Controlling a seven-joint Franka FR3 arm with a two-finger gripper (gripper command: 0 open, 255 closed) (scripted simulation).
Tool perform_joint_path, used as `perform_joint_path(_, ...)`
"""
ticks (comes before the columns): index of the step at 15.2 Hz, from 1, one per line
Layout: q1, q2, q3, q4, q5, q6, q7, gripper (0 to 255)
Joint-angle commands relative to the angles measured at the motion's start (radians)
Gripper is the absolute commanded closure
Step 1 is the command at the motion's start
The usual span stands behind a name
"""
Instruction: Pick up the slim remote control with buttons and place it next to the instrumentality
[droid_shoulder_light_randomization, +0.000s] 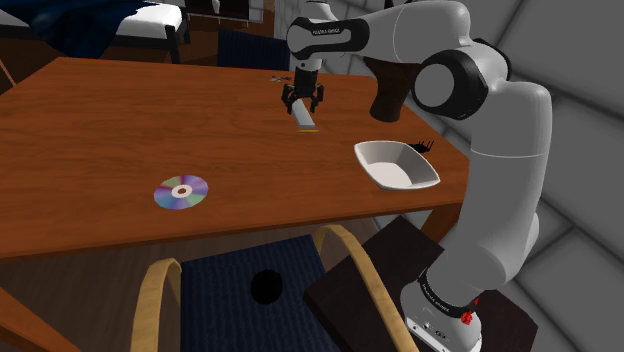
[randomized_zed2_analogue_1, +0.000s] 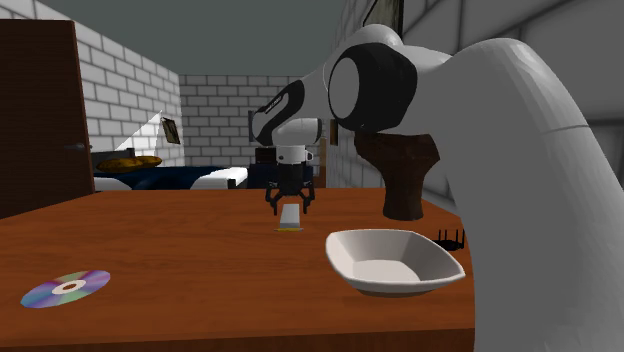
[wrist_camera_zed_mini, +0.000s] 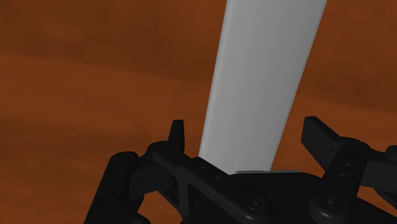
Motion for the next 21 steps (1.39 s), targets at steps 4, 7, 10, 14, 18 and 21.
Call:
perform_joint_path(4, 0.000, 0.001, 0.000, 0.001, 0.000, 0.000, 0.000, 255)
perform_joint_path(7, 0.000, 0.001, 0.000, 0.001, 0.000, 0.000, 0.000, 255)
perform_joint_path(10, 0.000, 0.000, 0.000, 0.000, 0.000, 0.000, 0.000, 255)
perform_joint_path(14, -0.001, -0.004, 0.000, 0.047, -0.001, -0.051, 0.001, 255)
perform_joint_path(18, -0.002, -0.004, -0.001, 0.101, -0.001, -0.105, 0.003, 255)
perform_joint_path(21, -0.003, -0.001, -0.001, 0.146, -0.001, -0.147, 0.004, 255)
